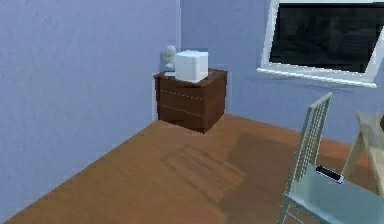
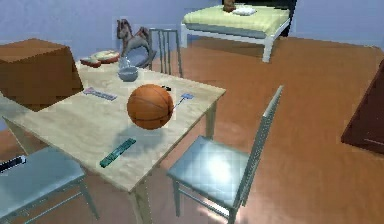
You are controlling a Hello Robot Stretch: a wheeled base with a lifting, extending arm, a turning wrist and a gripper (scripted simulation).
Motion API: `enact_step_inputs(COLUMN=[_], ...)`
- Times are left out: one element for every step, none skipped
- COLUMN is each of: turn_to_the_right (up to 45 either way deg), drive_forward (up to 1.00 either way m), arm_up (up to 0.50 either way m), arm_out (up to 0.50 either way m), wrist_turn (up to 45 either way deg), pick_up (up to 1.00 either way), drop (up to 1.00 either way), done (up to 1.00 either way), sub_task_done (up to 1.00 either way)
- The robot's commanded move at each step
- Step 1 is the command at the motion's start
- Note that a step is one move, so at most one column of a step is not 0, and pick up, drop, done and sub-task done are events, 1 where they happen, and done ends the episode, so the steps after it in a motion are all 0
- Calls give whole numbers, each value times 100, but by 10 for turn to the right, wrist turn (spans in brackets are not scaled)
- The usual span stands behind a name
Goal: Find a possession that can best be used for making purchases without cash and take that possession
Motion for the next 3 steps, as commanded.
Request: enact_step_inputs(turn_to_the_right=[450,450,450], drive_forward=[0,0,0], arm_up=[0,0,0], arm_out=[0,0,0], wrist_turn=[0,0,0], pick_up=[0,0,0], drop=[0,0,0], done=[0,0,0], sub_task_done=[0,0,0])
